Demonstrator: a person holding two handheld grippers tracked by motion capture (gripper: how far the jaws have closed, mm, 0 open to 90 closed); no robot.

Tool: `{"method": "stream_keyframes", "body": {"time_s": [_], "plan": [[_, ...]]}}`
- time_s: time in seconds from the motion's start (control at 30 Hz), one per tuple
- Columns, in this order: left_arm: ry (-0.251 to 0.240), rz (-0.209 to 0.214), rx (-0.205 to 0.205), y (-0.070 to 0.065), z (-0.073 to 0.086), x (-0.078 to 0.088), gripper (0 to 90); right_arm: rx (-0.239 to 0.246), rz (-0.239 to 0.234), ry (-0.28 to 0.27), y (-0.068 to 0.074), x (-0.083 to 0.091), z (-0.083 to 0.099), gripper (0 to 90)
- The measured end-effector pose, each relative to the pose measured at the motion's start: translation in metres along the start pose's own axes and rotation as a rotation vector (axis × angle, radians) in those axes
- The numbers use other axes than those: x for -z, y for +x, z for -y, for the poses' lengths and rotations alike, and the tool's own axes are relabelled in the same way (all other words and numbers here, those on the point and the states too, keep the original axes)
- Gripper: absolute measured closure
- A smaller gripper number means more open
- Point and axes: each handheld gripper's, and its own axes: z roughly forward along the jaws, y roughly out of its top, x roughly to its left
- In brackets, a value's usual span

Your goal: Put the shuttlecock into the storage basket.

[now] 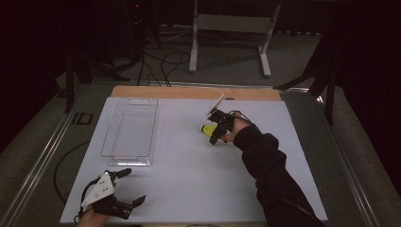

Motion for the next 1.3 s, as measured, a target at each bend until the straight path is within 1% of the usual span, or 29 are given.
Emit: {"method": "stream_keyframes", "body": {"time_s": [0.1, 0.17, 0.2, 0.27, 0.37, 0.47, 0.57, 0.63, 0.67, 0.7, 0.73, 0.83, 0.87, 0.9, 0.93, 0.97, 1.0, 1.03, 1.07, 1.1, 1.13, 1.2, 1.3], "plan": [[0.0, 0.0, -0.003, 0.0, 0.0, 0.0, 0.0, -0.001, 0.009, -0.003, -0.003, -0.003, -0.004, 44.8], [-0.002, 0.0, -0.002, 0.0, 0.0, 0.0, 0.0, -0.01, 0.009, 0.007, -0.003, -0.004, -0.005, 45.2], [-0.002, 0.0, -0.001, 0.0, 0.0, 0.0, 0.0, -0.005, 0.027, 0.0, -0.005, -0.008, -0.007, 47.4], [-0.001, 0.0, 0.001, 0.0, 0.0, 0.0, 0.0, -0.012, 0.024, -0.002, -0.006, -0.011, -0.009, 49.0], [-0.003, -0.001, 0.001, 0.0, 0.0, 0.0, 0.0, -0.007, 0.025, 0.002, -0.007, -0.014, -0.01, 49.8], [-0.003, 0.001, 0.003, 0.001, 0.0, 0.0, 0.0, -0.006, 0.041, -0.01, -0.009, -0.019, -0.012, 53.4], [-0.001, 0.001, 0.003, 0.001, 0.0, 0.0, 0.0, -0.005, 0.041, -0.004, -0.009, -0.021, -0.014, 54.1], [-0.002, 0.002, 0.004, 0.001, 0.0, 0.0, 0.0, -0.001, 0.049, 0.003, -0.009, -0.024, -0.015, 55.8], [-0.002, 0.002, 0.004, 0.001, 0.001, 0.0, 0.0, 0.014, 0.062, 0.001, -0.009, -0.026, -0.016, 58.4], [-0.002, 0.002, 0.004, 0.001, 0.001, 0.0, 0.0, 0.014, 0.062, 0.001, -0.009, -0.026, -0.016, 58.4], [-0.002, 0.003, 0.005, 0.001, 0.001, 0.0, 0.0, 0.014, 0.077, 0.004, -0.009, -0.028, -0.017, 59.7], [-0.003, 0.003, 0.003, 0.001, 0.001, 0.0, 0.0, 0.024, 0.082, 0.002, -0.009, -0.029, -0.019, 61.4], [-0.002, 0.003, 0.005, 0.001, 0.001, 0.0, 0.0, 0.024, 0.079, 0.0, -0.008, -0.029, -0.02, 65.4], [-0.002, 0.003, 0.005, 0.001, 0.001, 0.0, 0.0, 0.024, 0.079, 0.0, -0.008, -0.029, -0.02, 65.4], [-0.001, 0.004, 0.005, 0.001, 0.001, 0.0, 0.0, 0.037, 0.082, -0.004, -0.006, -0.028, -0.022, 71.0], [-0.001, 0.004, 0.005, 0.001, 0.001, 0.0, 0.0, 0.037, 0.082, -0.004, -0.006, -0.028, -0.022, 71.0], [-0.002, 0.005, 0.004, 0.001, 0.001, 0.0, 0.0, 0.041, 0.086, -0.001, -0.005, -0.029, -0.023, 75.7], [-0.002, 0.005, 0.004, 0.001, 0.001, 0.0, 0.0, 0.04, 0.085, 0.002, -0.004, -0.029, -0.023, 78.2], [-0.003, 0.004, 0.005, 0.001, 0.001, 0.0, 0.0, 0.052, 0.087, 0.008, -0.004, -0.029, -0.024, 82.6], [-0.003, 0.004, 0.005, 0.001, 0.001, 0.0, 0.0, 0.052, 0.087, 0.008, -0.004, -0.029, -0.024, 82.6], [-0.001, 0.005, 0.005, 0.001, 0.001, 0.0, 0.0, 0.061, 0.093, -0.001, -0.003, -0.027, -0.024, 87.8], [0.001, 0.007, 0.005, 0.001, 0.001, 0.0, 0.0, 0.057, 0.101, -0.009, -0.003, -0.026, -0.025, 88.9], [0.001, 0.006, 0.004, 0.001, 0.001, 0.0, 0.0, 0.064, 0.094, -0.011, -0.002, -0.024, -0.025, 89.7]]}}
